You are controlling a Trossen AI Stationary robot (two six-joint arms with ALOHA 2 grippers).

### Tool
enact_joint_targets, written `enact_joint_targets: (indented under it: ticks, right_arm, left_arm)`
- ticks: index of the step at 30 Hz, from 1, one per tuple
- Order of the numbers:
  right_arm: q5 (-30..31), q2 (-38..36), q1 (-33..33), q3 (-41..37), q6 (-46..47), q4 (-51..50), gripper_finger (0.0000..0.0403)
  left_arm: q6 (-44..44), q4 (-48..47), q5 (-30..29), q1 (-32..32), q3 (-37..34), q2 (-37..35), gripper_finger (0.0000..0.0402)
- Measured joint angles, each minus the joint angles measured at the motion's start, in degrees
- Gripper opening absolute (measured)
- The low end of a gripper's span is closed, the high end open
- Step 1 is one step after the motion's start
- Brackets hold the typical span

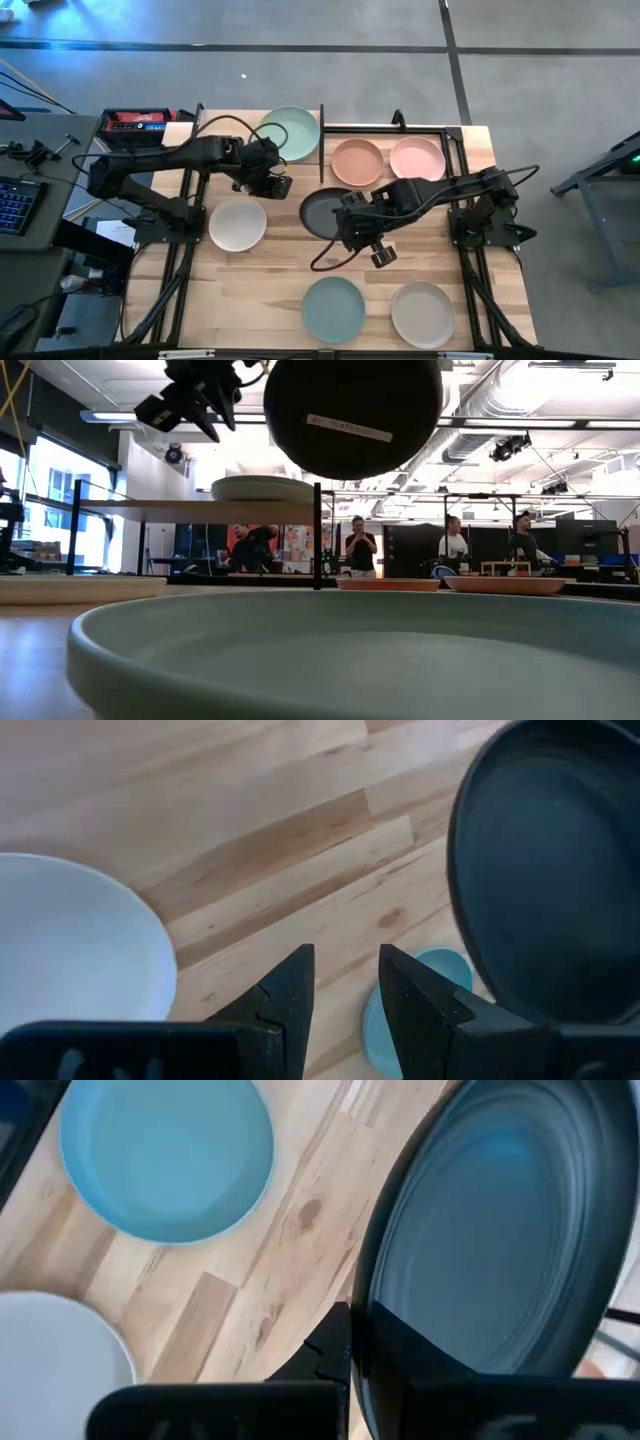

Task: Place and stack plates onto a shelf
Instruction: Stack the black plate on top of the green plate on the shelf

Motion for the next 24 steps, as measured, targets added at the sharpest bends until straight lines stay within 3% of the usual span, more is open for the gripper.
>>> enact_joint_targets:
  ticks: [6,24]
  right_arm:
    - [0.56,1.07,-0.61,0.00,-2.15,-0.29,0.0000]
    - [3.14,1.53,-0.72,0.00,-2.17,-1.02,0.0000]
  left_arm:
    - [-0.54,8.16,2.37,-0.78,0.01,4.00,0.0104]
    - [-0.03,15.00,3.48,-1.18,0.00,9.97,0.0104]
